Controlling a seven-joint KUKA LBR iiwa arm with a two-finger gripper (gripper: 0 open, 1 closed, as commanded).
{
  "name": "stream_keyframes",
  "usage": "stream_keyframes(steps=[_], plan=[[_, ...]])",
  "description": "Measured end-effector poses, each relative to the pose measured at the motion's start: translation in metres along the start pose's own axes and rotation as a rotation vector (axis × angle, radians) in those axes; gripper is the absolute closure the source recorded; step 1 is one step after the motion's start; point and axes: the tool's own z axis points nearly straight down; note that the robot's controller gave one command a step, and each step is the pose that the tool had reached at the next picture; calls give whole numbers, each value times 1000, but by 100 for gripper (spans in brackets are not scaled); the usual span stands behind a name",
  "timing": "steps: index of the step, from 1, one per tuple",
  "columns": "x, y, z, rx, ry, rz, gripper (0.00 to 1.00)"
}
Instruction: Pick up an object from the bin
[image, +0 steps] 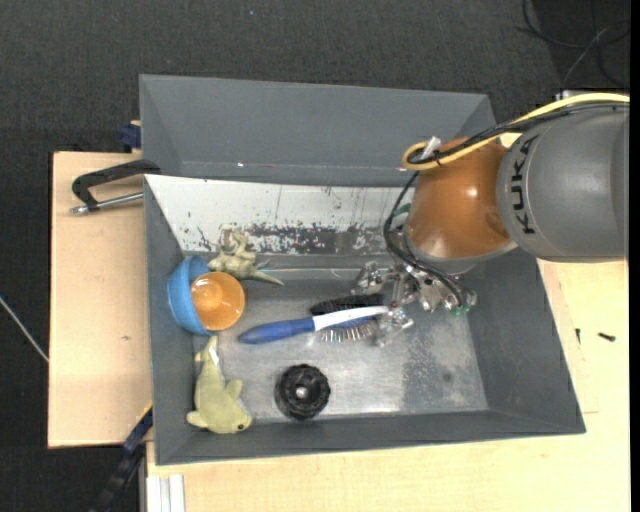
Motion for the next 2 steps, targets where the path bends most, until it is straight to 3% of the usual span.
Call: stream_keyframes(steps=[1,2], plan=[[17,-15,-115,-1,9,13,100],[2,-21,-196,0,7,65,100]])
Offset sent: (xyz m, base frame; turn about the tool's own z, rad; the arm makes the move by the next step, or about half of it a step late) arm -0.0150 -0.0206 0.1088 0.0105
